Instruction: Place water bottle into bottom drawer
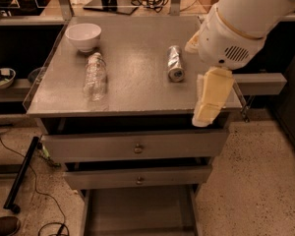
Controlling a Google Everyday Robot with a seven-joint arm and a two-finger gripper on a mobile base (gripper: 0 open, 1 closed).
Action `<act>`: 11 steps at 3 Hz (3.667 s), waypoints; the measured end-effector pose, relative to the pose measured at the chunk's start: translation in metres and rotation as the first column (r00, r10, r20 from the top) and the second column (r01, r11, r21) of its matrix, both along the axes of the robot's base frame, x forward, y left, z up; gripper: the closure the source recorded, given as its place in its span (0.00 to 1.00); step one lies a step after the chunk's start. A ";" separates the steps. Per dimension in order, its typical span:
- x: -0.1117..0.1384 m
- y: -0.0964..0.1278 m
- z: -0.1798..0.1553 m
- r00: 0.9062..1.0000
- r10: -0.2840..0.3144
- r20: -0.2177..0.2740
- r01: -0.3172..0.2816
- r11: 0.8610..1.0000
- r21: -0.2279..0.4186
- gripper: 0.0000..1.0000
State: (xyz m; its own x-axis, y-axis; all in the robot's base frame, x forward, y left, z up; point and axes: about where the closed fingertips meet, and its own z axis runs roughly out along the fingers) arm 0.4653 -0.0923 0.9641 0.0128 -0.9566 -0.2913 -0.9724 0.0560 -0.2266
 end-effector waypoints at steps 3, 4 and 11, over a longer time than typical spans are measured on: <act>0.040 0.090 0.035 0.976 0.195 0.098 -0.203 0.976 0.077 0.00; 0.040 0.091 0.035 0.976 0.195 0.098 -0.203 0.976 0.077 0.00; 0.092 0.138 -0.045 0.960 0.245 -0.138 -0.232 0.967 0.103 0.00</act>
Offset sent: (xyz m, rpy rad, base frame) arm 0.0510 0.0935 0.0382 0.0951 -0.0967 0.2257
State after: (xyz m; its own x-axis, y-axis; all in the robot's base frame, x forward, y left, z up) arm 0.5577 0.0460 0.9189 0.1880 -0.9027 -0.3870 -0.9821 -0.1687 -0.0836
